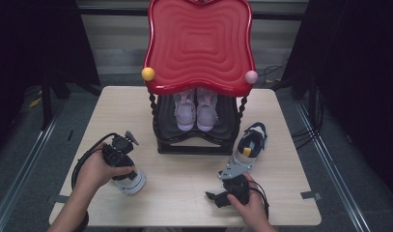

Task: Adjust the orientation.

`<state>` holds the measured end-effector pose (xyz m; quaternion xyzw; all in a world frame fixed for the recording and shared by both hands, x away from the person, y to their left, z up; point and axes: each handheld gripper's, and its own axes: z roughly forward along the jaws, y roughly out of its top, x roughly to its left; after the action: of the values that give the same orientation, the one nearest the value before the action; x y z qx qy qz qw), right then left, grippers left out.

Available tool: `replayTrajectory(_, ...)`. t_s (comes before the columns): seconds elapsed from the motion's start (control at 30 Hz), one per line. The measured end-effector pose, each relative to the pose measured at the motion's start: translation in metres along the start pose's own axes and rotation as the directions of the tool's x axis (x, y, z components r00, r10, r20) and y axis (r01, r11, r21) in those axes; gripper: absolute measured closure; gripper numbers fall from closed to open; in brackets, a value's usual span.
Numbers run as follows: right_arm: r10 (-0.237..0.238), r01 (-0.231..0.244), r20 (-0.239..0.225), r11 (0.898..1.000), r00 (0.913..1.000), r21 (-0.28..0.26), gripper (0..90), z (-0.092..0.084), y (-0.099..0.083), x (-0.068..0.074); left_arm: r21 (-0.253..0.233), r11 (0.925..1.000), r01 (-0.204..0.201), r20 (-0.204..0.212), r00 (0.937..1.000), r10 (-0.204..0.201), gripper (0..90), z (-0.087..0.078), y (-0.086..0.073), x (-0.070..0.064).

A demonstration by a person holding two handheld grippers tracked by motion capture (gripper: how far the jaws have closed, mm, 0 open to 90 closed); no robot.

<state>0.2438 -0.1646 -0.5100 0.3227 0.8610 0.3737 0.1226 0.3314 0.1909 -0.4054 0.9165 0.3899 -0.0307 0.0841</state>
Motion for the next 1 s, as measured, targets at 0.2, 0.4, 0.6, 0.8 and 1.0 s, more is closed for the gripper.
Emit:
replayTrajectory(0.2, -0.008, 0.008, -0.006, 1.0, 0.9999, 0.002, 10.4, 0.002, 0.002, -0.001, -0.005, 0.9999, 0.015, 0.002, 0.9999, -0.015, 42.7, 0.003, 0.006, -0.005)
replayTrajectory(0.4, -0.009, 0.009, -0.01, 1.0, 0.9999, 0.001, 10.3, 0.004, 0.003, -0.001, 0.021, 0.9997, 0.008, -0.011, 0.9999, -0.007, 53.8, 0.006, 0.008, -0.004)
replayTrajectory(0.6, -0.012, 0.012, -0.008, 1.0, 0.9999, 0.002, 10.3, 0.004, 0.004, -0.002, 0.042, 0.9985, -0.035, -0.018, 0.9992, 0.036, 64.3, 0.006, 0.007, -0.005)
replayTrajectory(0.8, -0.017, 0.017, -0.009, 1.0, 0.9998, -0.002, 10.3, 0.005, 0.004, -0.002, 0.035, 0.9782, -0.205, -0.022, 0.9784, 0.206, 69.9, 0.003, 0.001, -0.014)
replayTrajectory(1.0, -0.008, 0.008, -0.013, 1.0, 0.9999, 0.003, 10.3, 0.005, 0.005, -0.002, 0.059, 0.9535, -0.296, 0.016, 0.9553, 0.295, 71.1, 0.005, -0.001, -0.023)
